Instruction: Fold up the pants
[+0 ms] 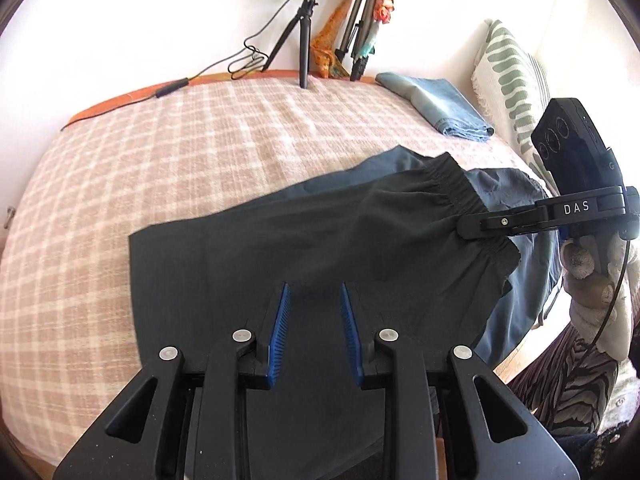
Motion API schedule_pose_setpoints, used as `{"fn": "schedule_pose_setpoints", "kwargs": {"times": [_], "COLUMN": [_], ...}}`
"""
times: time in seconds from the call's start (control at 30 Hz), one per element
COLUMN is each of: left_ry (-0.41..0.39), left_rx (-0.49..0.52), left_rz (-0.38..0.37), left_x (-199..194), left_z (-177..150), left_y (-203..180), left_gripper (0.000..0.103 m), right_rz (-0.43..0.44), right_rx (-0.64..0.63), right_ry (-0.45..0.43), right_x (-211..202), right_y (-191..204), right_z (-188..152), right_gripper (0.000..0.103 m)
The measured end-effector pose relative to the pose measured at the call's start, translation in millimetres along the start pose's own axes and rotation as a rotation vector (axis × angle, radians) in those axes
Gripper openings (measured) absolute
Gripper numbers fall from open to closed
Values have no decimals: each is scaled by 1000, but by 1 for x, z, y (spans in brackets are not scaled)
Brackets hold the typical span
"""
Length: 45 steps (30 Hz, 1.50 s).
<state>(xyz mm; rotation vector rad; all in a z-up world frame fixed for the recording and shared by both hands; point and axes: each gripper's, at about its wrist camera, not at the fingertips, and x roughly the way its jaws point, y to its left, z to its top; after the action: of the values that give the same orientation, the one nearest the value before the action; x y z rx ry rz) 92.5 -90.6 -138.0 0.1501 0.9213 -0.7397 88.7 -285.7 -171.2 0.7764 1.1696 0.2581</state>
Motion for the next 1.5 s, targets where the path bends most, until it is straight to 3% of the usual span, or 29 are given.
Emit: {"fn": "schedule_pose_setpoints", "kwargs": {"times": [0.17,0.73,0.83,1.07,1.17,1.5], "left_ry": [-28,21,30,41,55,99], "left_rx": [-3,30,26,7,-17,-64], "left_rz": [11,0,-2,-18,-29,-47], "left_x": [-9,17,18,20,24,32], "left_z": [5,9,10,7,3,-16], "left_y": [-1,-36,-39,-41,-42,-46], "left_gripper": [24,24,30,32,47,47], "right_rz": [-54,-166,-180,-253,-271,-318], "right_rx": [4,117,137,182,202,210], "right_ry": [-9,-81,-95,-102,-106,-102], "right_x": [-32,-131,-145,-171,-178,-188], "right_y": [-19,-112,-127,-166,-182,-203], "right_z": [2,4,2,0,-2,-5], "right_gripper": [18,18,18,18,18,18]}}
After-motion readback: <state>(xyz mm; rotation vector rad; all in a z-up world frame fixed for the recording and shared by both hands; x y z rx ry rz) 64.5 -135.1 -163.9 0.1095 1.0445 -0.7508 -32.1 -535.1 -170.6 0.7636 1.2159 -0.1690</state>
